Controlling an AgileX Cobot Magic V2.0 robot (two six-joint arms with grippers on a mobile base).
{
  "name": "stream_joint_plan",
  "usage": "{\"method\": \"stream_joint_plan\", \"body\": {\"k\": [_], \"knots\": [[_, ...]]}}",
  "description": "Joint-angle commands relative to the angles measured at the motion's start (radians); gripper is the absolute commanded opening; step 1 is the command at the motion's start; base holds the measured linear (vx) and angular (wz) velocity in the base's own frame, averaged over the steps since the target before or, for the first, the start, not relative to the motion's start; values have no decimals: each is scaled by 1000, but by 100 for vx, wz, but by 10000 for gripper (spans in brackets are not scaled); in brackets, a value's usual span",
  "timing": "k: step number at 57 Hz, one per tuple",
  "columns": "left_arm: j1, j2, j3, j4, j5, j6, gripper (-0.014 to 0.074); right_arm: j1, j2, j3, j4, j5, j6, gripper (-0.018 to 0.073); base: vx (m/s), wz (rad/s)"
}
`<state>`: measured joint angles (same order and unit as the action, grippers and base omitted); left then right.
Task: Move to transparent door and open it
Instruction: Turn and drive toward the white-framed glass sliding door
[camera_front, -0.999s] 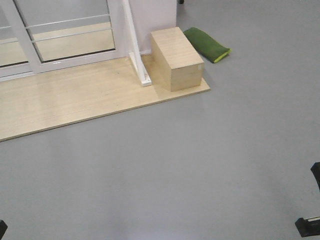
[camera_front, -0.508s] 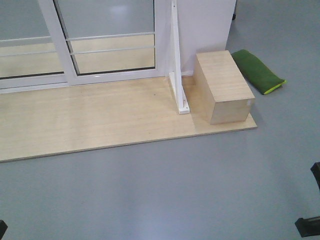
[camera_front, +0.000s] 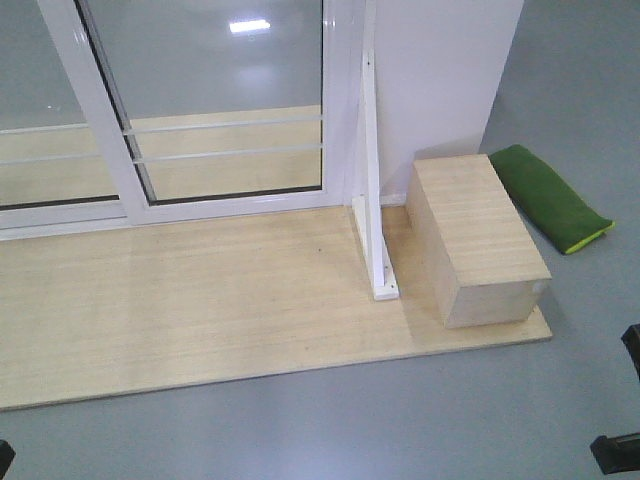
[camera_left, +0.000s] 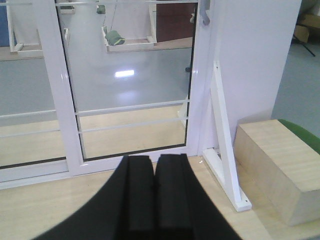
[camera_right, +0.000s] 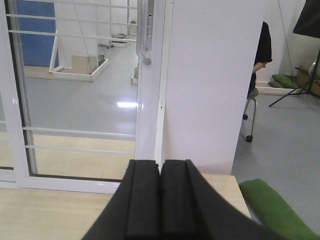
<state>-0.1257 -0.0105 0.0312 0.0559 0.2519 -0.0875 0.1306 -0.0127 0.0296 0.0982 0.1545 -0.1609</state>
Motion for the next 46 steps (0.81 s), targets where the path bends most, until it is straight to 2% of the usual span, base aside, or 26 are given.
{"method": "stream_joint_plan", "body": {"k": [1, 46], "knots": [[-5, -15, 15, -9, -75, -4, -6, -3, -13, 5, -7, -84, -11, -1, 57, 8], [-5, -15, 15, -9, -75, -4, -6, -3, -13, 5, -7, -84, -11, -1, 51, 14]]}}
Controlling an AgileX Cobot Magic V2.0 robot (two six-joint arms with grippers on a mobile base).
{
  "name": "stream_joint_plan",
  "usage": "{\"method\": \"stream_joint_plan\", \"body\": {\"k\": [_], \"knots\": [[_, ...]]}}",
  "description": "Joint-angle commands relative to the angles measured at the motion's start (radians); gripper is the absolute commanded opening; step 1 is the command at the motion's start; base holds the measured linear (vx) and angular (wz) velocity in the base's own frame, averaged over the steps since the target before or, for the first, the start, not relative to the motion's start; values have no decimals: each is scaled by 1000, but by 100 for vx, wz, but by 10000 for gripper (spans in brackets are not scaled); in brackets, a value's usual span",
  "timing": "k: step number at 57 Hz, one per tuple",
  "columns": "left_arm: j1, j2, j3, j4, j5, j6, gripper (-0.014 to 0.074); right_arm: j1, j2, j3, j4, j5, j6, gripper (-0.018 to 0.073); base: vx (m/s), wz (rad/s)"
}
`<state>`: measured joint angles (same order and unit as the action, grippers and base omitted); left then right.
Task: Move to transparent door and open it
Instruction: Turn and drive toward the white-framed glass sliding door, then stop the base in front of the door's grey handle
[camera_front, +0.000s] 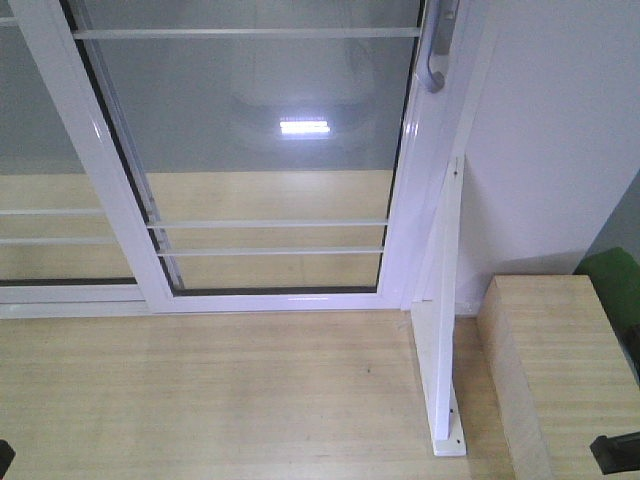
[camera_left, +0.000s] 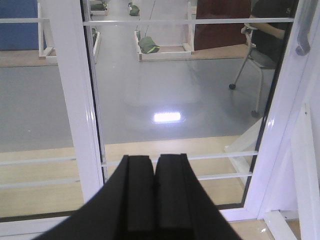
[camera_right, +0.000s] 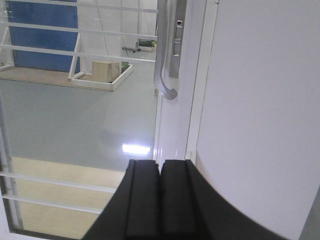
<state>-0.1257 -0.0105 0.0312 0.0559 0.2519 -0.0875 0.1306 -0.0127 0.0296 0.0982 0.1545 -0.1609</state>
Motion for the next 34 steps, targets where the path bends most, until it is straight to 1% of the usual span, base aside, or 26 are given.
{"method": "stream_joint_plan", "body": {"k": [1, 19, 34], "knots": [[-5, -15, 15, -9, -75, -4, -6, -3, -13, 5, -7, -84, -11, -1, 40, 3], [-5, -15, 15, -9, -75, -4, -6, -3, -13, 5, -7, -84, -11, -1, 36, 1], [-5, -15, 15, -9, -75, -4, -6, -3, -13, 5, -7, -84, -11, -1, 26, -2]]}}
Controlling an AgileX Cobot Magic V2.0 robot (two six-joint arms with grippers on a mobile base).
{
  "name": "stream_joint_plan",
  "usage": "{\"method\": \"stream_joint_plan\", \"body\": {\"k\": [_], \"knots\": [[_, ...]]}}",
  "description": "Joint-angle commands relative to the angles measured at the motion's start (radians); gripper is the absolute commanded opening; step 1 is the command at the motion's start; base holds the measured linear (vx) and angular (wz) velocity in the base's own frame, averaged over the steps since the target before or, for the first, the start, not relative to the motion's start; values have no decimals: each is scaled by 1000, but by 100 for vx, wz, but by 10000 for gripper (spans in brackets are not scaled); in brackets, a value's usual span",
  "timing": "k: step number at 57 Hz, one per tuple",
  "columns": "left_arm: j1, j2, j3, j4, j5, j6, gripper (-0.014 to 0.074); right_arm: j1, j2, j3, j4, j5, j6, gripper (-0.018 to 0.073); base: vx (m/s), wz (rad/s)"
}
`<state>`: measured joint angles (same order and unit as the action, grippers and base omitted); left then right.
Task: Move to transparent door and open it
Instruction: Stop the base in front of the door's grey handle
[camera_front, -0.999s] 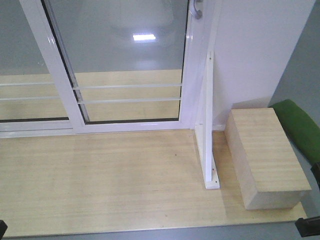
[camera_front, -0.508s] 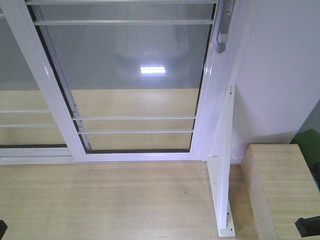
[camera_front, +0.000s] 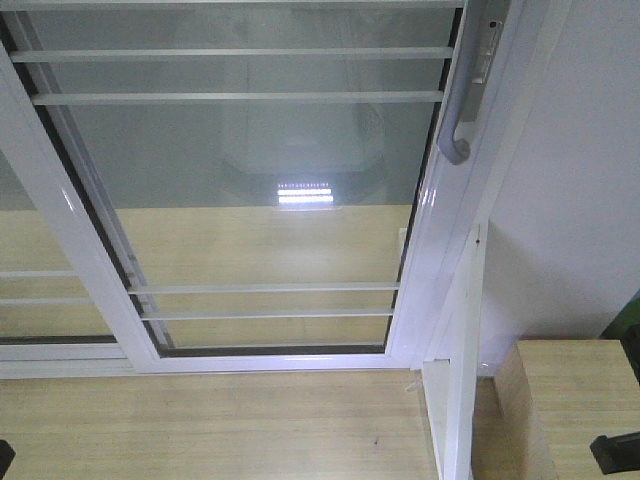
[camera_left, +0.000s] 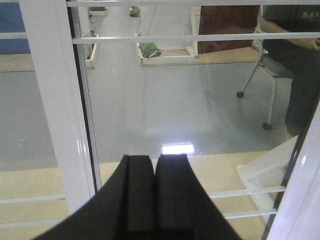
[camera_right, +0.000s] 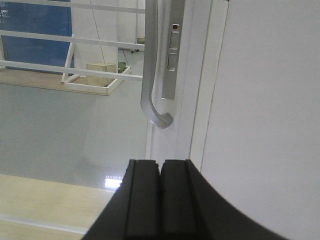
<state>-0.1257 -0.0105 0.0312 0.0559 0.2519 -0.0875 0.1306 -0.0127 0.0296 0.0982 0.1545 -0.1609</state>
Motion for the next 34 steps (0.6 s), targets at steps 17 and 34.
{"method": "stream_joint_plan", "body": {"k": [17, 34], "knots": [[-13, 20, 8, -7, -73, -4, -6, -15, 126, 2, -6, -117, -11, -1, 3, 2], [-12, 33, 7, -9, -53, -4, -6, -14, 162, 3, -6, -76, -11, -1, -1, -1]]}}
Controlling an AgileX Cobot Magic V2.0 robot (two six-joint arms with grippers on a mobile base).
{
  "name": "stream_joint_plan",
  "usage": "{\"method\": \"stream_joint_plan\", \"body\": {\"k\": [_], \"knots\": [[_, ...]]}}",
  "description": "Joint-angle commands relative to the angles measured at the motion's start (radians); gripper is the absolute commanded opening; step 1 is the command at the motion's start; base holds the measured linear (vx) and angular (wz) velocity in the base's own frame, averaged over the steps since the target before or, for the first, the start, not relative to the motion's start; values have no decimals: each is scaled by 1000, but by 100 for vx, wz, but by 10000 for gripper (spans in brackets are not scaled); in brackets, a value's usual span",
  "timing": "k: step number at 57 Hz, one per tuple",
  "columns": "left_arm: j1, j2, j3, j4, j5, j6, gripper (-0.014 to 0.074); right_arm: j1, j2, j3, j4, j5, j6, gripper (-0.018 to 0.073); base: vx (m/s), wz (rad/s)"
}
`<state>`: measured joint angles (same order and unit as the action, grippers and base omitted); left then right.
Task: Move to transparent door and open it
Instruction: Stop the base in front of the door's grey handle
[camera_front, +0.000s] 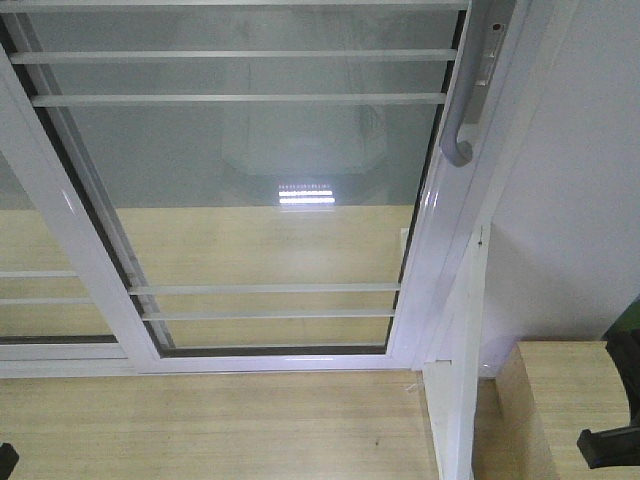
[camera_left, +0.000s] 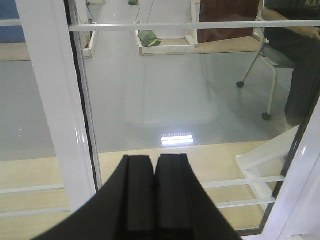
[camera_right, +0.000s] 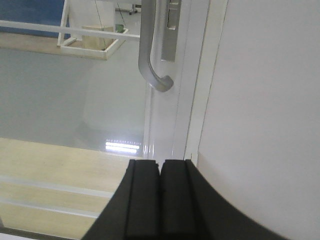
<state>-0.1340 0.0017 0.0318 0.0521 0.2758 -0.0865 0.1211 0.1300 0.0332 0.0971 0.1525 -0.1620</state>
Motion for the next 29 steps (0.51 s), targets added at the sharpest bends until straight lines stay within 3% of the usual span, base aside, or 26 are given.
{"method": "stream_joint_plan", "body": {"k": [1, 29], "knots": [[-4, 21, 7, -6, -77, -5, -6, -5, 19, -1, -5, -74, -10, -1, 0, 0], [-4, 21, 7, -6, -75, -5, -6, -5, 19, -1, -5, -67, -10, -1, 0, 0]]}}
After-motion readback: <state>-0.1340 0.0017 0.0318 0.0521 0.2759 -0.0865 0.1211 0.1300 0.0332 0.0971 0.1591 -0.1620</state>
